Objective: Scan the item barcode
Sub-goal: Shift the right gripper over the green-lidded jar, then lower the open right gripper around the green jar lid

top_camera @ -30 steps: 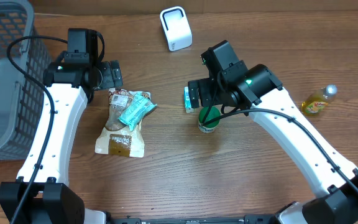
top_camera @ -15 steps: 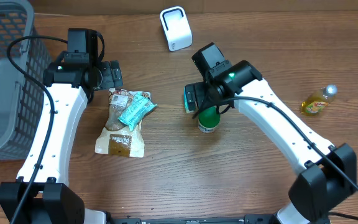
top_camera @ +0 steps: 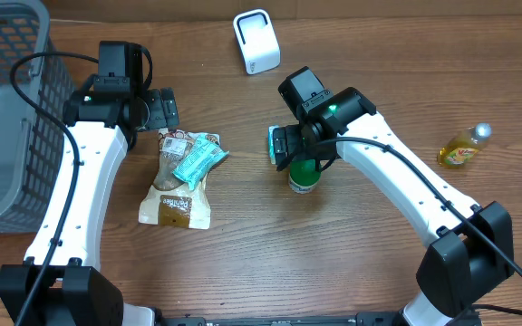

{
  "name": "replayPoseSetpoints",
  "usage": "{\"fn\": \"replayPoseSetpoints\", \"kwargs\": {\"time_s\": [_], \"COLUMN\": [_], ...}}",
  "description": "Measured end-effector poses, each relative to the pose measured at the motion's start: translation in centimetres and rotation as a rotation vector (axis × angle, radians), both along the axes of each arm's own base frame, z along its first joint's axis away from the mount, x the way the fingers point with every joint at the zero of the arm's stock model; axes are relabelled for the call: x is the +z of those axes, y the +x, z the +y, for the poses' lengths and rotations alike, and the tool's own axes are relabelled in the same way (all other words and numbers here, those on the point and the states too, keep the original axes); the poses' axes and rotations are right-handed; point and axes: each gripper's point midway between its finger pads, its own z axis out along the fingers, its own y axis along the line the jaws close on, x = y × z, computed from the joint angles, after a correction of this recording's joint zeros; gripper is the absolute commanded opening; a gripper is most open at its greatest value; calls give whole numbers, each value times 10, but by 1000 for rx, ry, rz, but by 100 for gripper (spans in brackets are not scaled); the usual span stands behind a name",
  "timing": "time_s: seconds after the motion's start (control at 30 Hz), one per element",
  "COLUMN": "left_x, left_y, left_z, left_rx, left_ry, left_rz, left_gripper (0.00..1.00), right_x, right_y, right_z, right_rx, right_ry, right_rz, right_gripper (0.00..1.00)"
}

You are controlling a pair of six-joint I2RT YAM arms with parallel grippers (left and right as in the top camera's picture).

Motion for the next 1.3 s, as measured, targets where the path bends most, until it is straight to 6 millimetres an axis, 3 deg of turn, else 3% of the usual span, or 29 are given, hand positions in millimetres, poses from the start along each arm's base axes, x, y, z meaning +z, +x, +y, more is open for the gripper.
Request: {"fn": "replayPoseSetpoints", "kwargs": {"time_s": [0.2,0.57,0.97,1.3], "left_x": [0,0,0,0], "left_y": [0,0,0,0], "left_z": [0,0,0,0], "left_rx": [0,0,0,0], "left_ry": [0,0,0,0], "left_rz": [0,0,0,0], "left_gripper": [99,100,99,100], "right_x": [-5,-39,-40,-38], "right_y": [-2,-21,-18,-12], "right_z": [-2,-12,-9,-5], "right_rx": [-71,-292,-559,-635], "right_ry": [10,10,83,118], "right_rz": [14,89,92,77], "right_gripper": [100,100,100,100]}}
